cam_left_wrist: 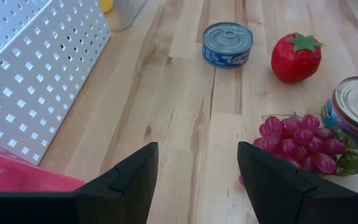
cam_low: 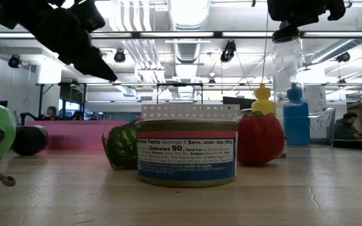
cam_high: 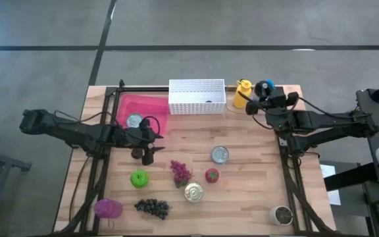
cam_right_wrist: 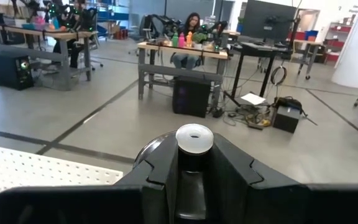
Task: Pick & Place Food Item
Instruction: Put the transparent water bottle into the transparent bin
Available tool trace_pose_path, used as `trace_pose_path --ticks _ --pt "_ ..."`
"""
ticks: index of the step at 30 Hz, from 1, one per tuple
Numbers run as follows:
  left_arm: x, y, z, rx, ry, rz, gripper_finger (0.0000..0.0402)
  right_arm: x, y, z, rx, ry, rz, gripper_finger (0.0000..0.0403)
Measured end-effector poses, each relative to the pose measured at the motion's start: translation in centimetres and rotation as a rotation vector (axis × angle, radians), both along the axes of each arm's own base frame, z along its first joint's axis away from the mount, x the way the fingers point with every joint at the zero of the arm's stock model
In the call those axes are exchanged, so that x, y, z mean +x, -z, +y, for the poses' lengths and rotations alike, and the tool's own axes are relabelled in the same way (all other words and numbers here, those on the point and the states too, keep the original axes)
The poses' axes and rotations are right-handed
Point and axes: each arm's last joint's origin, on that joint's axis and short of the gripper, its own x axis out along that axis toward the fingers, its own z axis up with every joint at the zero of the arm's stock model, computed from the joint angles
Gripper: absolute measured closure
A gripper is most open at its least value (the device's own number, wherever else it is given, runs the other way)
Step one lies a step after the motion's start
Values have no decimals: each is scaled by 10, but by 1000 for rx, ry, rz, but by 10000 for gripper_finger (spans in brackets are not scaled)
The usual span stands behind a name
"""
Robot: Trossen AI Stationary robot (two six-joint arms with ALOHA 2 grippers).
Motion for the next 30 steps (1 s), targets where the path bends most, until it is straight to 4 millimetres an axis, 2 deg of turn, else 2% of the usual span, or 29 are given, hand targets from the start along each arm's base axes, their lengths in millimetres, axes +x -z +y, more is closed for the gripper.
trace_pose_path --ticks 12,30 --pt "0 0 0 -15 -11 -5 177 -13 22 -1 27 49 -27 331" --pt "0 0 0 -16 -11 -4 178 -18 32 -1 21 69 -30 327"
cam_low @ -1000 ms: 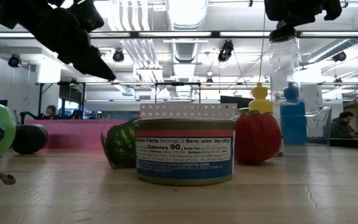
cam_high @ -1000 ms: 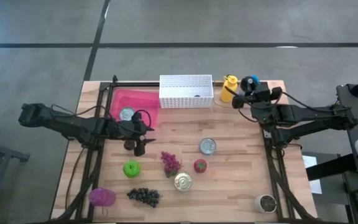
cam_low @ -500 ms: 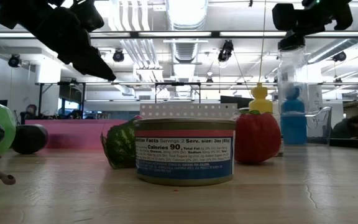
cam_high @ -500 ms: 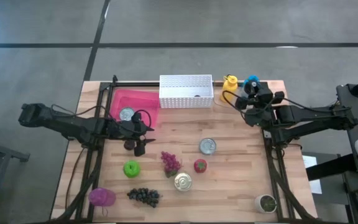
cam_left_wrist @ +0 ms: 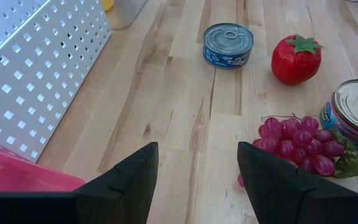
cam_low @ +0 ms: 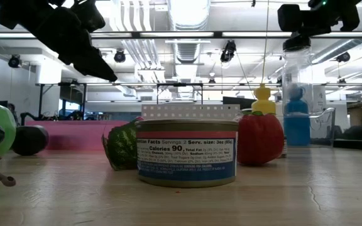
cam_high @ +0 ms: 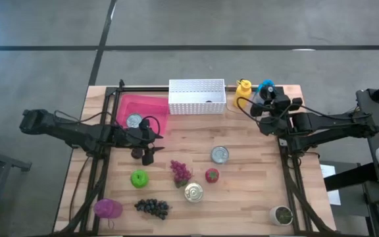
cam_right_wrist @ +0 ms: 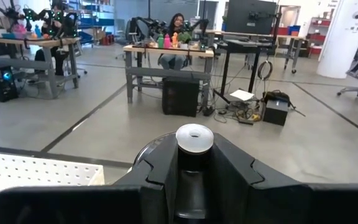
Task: Pick & Place Food Item
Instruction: Put the transparent water bottle into the transparent bin
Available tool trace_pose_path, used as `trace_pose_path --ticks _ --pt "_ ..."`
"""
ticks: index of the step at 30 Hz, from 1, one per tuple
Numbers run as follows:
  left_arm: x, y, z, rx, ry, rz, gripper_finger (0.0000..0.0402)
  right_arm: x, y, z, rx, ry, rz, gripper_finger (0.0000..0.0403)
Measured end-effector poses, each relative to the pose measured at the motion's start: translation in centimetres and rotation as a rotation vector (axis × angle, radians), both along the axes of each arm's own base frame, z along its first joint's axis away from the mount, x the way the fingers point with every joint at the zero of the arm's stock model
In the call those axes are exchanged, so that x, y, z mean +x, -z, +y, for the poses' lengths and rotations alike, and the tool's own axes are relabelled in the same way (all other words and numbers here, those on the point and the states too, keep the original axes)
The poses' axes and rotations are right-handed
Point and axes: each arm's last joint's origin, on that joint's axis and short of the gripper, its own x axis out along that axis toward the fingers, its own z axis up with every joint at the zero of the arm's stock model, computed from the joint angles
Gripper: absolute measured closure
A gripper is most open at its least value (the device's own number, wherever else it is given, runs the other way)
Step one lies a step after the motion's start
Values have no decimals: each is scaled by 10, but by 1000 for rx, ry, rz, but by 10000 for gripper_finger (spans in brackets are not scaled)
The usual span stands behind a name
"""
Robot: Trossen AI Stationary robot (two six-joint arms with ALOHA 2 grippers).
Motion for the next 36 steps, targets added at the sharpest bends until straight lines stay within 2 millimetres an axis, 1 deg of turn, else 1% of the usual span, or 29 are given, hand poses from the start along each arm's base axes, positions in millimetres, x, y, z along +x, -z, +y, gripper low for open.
trace_pose_path --ticks 6,10,19,23,36 --pt "0 0 0 0 0 0 178 -1 0 0 -21 18 -4 330" --pt "0 0 0 0 -1 0 178 0 3 0 -13 9 31 329" --pt "0 0 0 -2 -1 -1 178 -1 4 0 -27 17 46 328" --pt "0 0 0 -3 -2 -1 176 -1 10 0 -23 17 39 325" --pt "0 0 0 -5 -4 -2 176 -4 41 0 24 5 3 325"
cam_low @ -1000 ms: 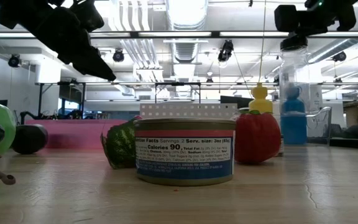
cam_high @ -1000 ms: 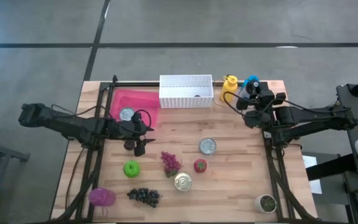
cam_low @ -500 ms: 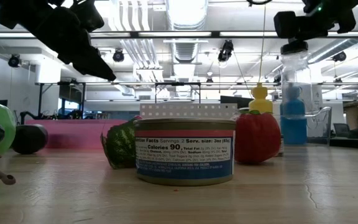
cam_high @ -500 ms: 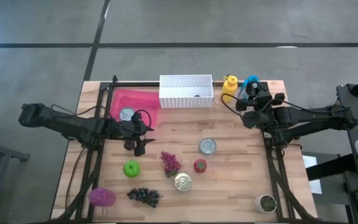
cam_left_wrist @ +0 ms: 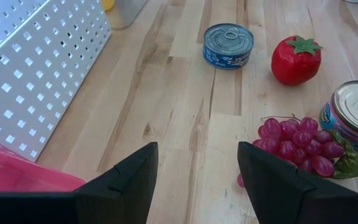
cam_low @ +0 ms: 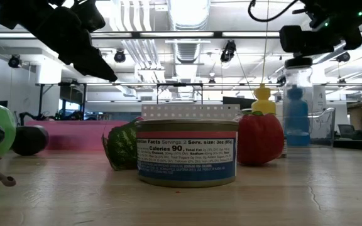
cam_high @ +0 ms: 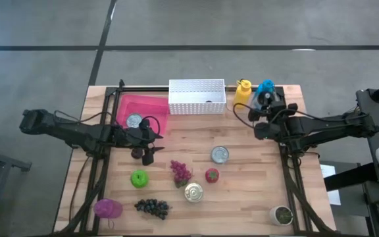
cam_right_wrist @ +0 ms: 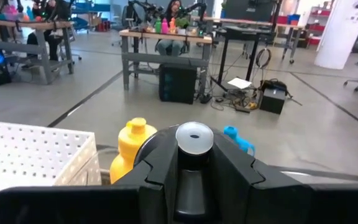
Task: Pick & Place Food Item
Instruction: Put the transparent water bottle into the transparent bin
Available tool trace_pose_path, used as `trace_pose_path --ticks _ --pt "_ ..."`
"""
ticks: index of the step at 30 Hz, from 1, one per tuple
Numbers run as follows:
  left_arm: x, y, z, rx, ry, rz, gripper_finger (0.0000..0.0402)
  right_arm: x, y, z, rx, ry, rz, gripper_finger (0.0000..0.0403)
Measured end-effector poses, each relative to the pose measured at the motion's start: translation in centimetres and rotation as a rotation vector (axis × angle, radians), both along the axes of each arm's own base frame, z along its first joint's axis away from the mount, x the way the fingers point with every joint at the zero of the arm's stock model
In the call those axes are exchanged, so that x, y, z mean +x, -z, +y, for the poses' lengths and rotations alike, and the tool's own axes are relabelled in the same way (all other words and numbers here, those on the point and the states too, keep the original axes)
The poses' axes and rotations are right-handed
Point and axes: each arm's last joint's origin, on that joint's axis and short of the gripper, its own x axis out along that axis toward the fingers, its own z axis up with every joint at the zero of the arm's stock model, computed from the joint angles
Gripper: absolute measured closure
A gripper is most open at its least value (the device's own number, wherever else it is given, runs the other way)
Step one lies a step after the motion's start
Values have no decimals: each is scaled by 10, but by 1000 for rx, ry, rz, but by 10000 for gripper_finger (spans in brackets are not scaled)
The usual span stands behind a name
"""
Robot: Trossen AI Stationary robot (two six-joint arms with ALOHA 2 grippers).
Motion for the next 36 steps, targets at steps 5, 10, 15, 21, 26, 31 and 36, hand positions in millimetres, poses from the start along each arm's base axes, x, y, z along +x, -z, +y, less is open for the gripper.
trace_pose_path --ticks 5,10,15,21,26,31,36 --pt "0 0 0 0 0 0 179 0 4 0 12 -7 6 328" --pt "0 0 0 0 0 0 176 1 -4 0 17 -13 -2 323" --pt "0 0 0 0 0 0 178 1 -16 -1 75 -49 -20 326" --pt "0 0 0 0 0 0 177 -5 -19 -5 90 -35 -30 324" --pt "0 0 0 -1 0 0 177 -11 -17 -10 135 -16 1 321" --pt "0 0 0 -1 -1 0 177 -14 -15 -17 168 17 6 327" --pt "0 0 0 -1 -1 0 177 -16 -15 -23 196 41 18 324"
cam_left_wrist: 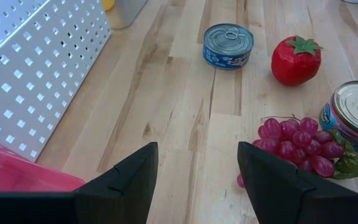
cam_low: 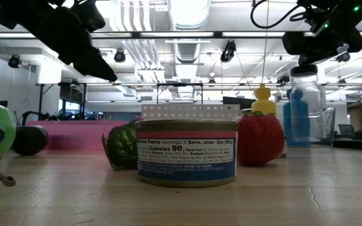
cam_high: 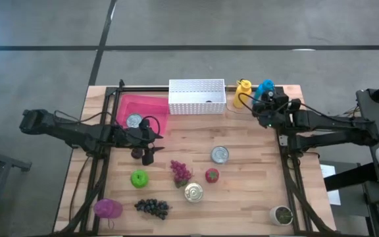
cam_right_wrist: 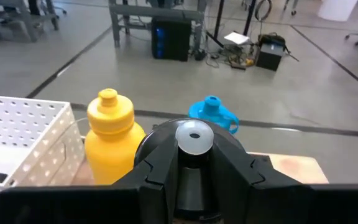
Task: Pick & Place Food Item
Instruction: Put the transparent water bottle into the transparent bin, then put the blue tuna can into the pink bin
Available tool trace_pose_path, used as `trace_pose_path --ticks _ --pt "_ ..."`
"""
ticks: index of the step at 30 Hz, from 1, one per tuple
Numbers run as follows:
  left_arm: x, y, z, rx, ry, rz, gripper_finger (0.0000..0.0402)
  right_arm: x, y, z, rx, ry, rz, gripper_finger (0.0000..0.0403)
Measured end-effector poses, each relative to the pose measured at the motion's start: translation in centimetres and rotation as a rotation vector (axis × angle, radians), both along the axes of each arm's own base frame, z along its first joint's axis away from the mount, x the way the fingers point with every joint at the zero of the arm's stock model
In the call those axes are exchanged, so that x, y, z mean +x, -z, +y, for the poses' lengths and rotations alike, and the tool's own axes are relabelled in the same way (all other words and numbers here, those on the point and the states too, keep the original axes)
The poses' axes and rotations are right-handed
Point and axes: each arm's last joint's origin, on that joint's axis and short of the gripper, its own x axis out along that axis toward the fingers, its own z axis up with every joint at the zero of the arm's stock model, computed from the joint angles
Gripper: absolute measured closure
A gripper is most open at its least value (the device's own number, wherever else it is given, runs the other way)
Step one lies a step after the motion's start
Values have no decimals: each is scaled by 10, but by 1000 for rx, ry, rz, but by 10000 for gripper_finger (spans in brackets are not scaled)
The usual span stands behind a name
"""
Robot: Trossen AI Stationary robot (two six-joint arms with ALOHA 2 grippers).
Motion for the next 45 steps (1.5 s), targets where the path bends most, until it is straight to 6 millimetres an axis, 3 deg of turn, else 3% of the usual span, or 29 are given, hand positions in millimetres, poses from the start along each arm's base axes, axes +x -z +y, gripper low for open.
trace_pose_path --ticks 32,45 --pt "0 0 0 0 0 0 178 1 2 0 66 -19 -48 228" --pt "0 0 0 0 0 0 178 -12 -7 1 51 -24 -116 235"
